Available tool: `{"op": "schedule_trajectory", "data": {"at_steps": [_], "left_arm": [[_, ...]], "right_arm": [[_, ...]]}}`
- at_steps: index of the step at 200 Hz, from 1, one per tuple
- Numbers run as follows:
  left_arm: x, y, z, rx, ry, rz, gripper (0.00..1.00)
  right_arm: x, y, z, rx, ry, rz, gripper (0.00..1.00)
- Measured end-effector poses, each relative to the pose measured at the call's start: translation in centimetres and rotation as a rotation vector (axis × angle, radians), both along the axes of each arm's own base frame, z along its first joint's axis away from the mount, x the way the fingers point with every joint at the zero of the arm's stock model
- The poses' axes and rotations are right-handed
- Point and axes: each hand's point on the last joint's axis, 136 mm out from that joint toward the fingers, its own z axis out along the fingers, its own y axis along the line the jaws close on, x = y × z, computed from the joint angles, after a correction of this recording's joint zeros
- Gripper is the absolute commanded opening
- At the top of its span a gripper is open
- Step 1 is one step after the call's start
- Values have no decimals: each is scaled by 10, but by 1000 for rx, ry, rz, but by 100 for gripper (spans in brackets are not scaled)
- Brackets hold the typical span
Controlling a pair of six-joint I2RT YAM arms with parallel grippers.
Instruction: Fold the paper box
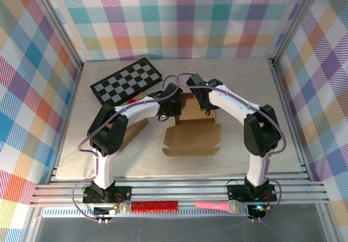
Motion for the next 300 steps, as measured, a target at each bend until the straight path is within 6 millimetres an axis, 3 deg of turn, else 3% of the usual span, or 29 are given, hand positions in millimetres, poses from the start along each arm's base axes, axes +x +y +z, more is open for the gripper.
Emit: {"op": "schedule_trajectory", "data": {"at_steps": [5, 21, 34, 68, 114, 164, 188, 200, 263, 277, 300], "left_arm": [[0, 0, 0, 2, -2, 3, 1], [0, 1, 1, 6, -6, 3, 19], [0, 4, -1, 21, -9, 8, 28], [-1, 11, -3, 38, -9, 19, 36], [-1, 18, 11, -9, -7, 25, 34], [-1, 17, 10, -49, 20, -7, 27], [-1, 14, 8, -58, 25, -24, 13], [1, 11, 7, -66, 18, -34, 0], [2, 7, 9, -30, -12, -39, 0], [2, 8, 9, -28, -13, -39, 17], [1, 11, 8, -17, -8, -16, 28]], "right_arm": [[0, 0, 0, 0, 0, 0, 0], [0, 0, -1, -1, 1, 0, 0], [0, 0, -2, -2, 5, 0, 0], [0, 0, -3, -5, 9, 1, 0], [0, -2, -3, -6, 12, -4, 0], [-1, 0, -5, 7, 19, -2, 0], [-2, 0, -5, 10, 25, -3, 0], [-3, 1, -6, 15, 28, -2, 0], [-5, 0, -7, 18, 34, -20, 0], [-5, 0, -8, 16, 36, -22, 0], [-5, 0, -9, 16, 39, -28, 0]]}}
